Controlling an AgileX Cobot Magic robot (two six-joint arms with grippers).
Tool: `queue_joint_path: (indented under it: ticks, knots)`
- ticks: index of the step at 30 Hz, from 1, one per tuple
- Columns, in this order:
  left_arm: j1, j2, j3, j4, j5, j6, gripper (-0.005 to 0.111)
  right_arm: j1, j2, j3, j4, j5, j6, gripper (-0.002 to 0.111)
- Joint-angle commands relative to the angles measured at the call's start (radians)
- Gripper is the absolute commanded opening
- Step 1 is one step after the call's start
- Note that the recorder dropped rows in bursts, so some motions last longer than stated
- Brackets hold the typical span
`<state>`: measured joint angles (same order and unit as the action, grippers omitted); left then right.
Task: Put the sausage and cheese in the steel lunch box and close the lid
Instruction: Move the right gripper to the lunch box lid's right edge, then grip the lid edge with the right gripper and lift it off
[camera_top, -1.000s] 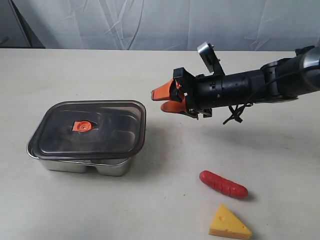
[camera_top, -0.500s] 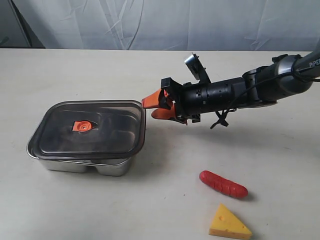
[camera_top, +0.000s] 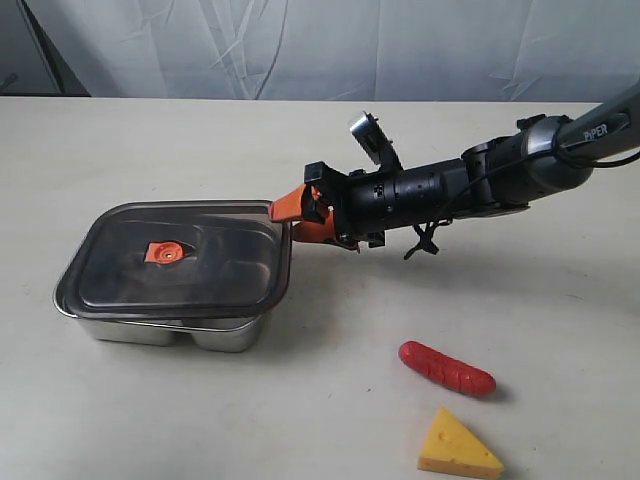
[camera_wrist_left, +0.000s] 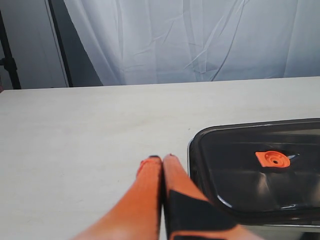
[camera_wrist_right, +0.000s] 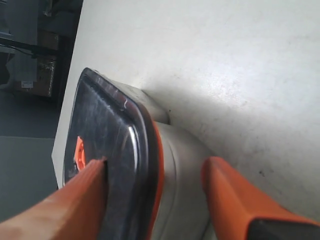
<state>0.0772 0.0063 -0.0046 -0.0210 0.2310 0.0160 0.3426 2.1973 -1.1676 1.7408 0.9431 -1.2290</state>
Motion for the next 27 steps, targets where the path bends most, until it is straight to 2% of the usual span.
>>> queue_joint_path:
  ticks: [1, 11, 16, 23, 27]
  knots:
    - [0.001, -0.006, 0.005, 0.002, 0.000, -0.002, 0.000, 0.008, 0.001, -0.006, 0.004, 0.000, -0.014, 0.056]
    - [0.001, -0.006, 0.005, 0.002, 0.000, -0.002, 0.000, 0.020, 0.004, -0.006, 0.004, -0.015, -0.028, 0.053]
    - [0.001, -0.006, 0.005, 0.002, 0.000, -0.002, 0.000, 0.020, 0.005, -0.006, 0.004, -0.015, -0.028, 0.035]
    - [0.001, -0.006, 0.005, 0.002, 0.000, -0.002, 0.000, 0.020, 0.006, -0.006, 0.004, -0.017, -0.028, 0.000]
    - [0.001, -0.006, 0.005, 0.002, 0.000, -0.002, 0.000, 0.020, 0.006, -0.006, 0.004, -0.011, -0.028, -0.001]
